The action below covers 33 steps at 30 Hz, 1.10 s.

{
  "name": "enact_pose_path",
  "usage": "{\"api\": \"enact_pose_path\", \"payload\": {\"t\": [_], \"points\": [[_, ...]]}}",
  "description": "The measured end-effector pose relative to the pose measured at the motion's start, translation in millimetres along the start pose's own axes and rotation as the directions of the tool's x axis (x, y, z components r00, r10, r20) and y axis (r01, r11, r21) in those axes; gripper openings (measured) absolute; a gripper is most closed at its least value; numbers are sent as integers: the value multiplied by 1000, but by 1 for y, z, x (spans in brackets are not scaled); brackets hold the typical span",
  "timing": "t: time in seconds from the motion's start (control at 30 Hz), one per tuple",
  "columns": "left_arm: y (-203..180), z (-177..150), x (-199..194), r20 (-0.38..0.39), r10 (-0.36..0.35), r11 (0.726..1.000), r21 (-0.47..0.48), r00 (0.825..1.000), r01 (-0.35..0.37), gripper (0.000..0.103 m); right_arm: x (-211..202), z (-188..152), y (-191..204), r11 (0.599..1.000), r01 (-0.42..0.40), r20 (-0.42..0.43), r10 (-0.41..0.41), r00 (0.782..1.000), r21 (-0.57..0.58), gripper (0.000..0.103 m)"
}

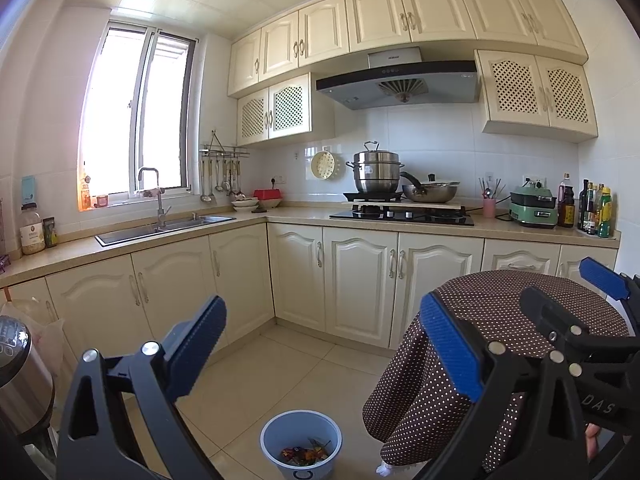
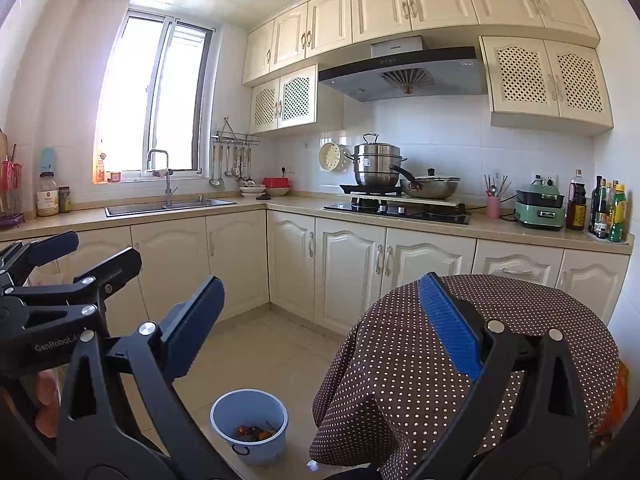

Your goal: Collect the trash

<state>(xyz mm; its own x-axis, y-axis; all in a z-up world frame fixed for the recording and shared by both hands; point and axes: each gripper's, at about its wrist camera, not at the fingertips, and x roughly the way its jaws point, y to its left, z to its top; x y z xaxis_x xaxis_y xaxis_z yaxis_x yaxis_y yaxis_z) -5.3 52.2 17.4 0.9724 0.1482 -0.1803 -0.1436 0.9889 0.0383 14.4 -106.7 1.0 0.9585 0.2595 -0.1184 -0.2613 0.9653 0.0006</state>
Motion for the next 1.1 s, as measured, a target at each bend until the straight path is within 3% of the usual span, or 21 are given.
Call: {"api": "enact_pose_path", "payload": {"t": [1.1], "points": [[3, -1, 5, -4, 2, 1000, 3, 1000, -2, 96, 6, -2, 6, 1000, -9, -5, 9, 1000, -5, 96]]}}
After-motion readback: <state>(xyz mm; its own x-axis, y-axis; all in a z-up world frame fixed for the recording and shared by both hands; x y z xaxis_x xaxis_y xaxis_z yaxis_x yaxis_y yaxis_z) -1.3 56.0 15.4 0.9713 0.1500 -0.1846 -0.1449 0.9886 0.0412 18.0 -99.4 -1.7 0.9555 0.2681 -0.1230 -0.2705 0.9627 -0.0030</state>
